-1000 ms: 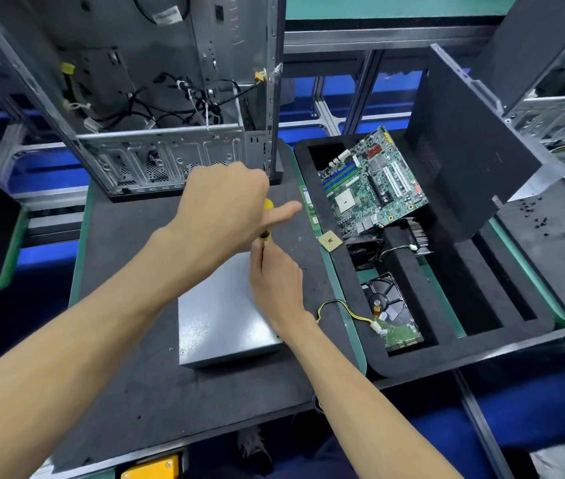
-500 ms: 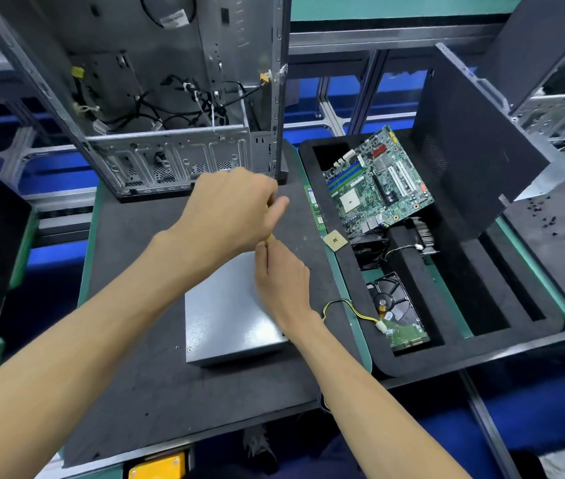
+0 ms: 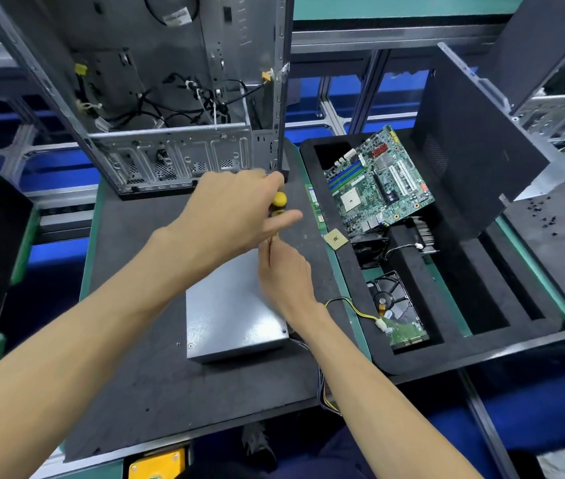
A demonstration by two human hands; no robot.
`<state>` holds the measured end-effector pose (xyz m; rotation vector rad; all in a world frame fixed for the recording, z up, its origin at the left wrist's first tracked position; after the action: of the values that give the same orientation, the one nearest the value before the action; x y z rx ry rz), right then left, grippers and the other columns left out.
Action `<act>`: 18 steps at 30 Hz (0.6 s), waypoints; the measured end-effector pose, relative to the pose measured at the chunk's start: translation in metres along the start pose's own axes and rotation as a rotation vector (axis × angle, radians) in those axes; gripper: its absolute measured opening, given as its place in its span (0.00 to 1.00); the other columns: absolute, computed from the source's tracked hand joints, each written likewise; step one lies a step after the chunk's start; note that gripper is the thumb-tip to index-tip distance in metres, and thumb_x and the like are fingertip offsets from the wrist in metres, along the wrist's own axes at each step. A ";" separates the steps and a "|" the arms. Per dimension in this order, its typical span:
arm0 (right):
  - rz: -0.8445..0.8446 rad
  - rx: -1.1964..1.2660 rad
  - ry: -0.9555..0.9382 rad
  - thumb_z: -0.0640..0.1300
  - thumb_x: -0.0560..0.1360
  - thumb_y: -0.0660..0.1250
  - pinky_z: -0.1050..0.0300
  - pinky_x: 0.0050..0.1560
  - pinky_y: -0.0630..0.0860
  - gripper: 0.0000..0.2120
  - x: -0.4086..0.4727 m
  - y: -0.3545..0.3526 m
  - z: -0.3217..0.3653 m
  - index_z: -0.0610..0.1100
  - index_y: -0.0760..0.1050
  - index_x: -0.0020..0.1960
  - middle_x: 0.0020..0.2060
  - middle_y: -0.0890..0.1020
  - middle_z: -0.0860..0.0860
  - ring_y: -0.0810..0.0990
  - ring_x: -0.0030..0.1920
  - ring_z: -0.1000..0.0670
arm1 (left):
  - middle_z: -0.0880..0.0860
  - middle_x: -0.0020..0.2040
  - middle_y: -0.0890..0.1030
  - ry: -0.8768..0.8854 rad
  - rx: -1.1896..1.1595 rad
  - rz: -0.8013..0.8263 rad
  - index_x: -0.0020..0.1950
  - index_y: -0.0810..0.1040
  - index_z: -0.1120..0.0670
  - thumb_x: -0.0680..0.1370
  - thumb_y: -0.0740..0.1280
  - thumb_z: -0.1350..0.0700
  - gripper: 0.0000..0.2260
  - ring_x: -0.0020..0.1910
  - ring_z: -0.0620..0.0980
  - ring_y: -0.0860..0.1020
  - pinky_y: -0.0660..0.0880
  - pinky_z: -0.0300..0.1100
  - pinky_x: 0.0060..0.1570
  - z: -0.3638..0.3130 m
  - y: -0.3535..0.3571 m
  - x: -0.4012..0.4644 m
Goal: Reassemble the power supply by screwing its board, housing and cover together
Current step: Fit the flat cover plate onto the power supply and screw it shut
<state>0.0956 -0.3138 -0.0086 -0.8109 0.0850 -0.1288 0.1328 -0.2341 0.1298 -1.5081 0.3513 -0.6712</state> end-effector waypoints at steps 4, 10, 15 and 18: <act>0.102 -0.005 -0.045 0.48 0.87 0.51 0.47 0.41 0.67 0.11 0.008 -0.005 -0.003 0.44 0.67 0.50 0.37 0.74 0.49 0.74 0.40 0.39 | 0.50 0.52 0.73 0.146 -0.248 0.055 0.56 0.73 0.51 0.80 0.64 0.50 0.08 0.42 0.55 0.77 0.74 0.49 0.38 0.004 0.000 -0.001; 0.117 0.080 -0.091 0.53 0.83 0.62 0.48 0.38 0.73 0.11 0.014 -0.023 -0.009 0.45 0.69 0.56 0.33 0.77 0.53 0.78 0.38 0.44 | 0.50 0.27 0.66 -0.144 0.027 0.016 0.33 0.68 0.53 0.79 0.58 0.33 0.26 0.29 0.56 0.69 0.59 0.41 0.31 0.009 0.010 0.008; 0.105 -0.045 -0.129 0.53 0.82 0.64 0.48 0.35 0.68 0.16 0.021 -0.030 -0.009 0.48 0.64 0.39 0.30 0.75 0.52 0.76 0.36 0.41 | 0.51 0.28 0.65 -0.227 0.031 -0.015 0.30 0.65 0.53 0.80 0.58 0.35 0.27 0.26 0.52 0.64 0.55 0.41 0.29 0.015 0.009 0.008; 0.162 -0.172 -0.169 0.51 0.84 0.61 0.51 0.36 0.61 0.23 0.027 -0.029 -0.004 0.50 0.60 0.31 0.27 0.68 0.51 0.73 0.35 0.37 | 0.51 0.37 0.72 -0.137 -0.044 -0.034 0.43 0.70 0.54 0.82 0.59 0.39 0.19 0.35 0.57 0.71 0.64 0.45 0.35 0.014 0.006 0.009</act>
<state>0.1190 -0.3408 0.0091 -0.9799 0.0018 0.1012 0.1495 -0.2290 0.1264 -1.5953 0.2383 -0.5866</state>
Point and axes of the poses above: each hand's wrist, its own x-axis towards the middle knuckle, its own y-axis out of the palm, z = x × y, the point moved 4 cm from there along x, towards the middle knuckle
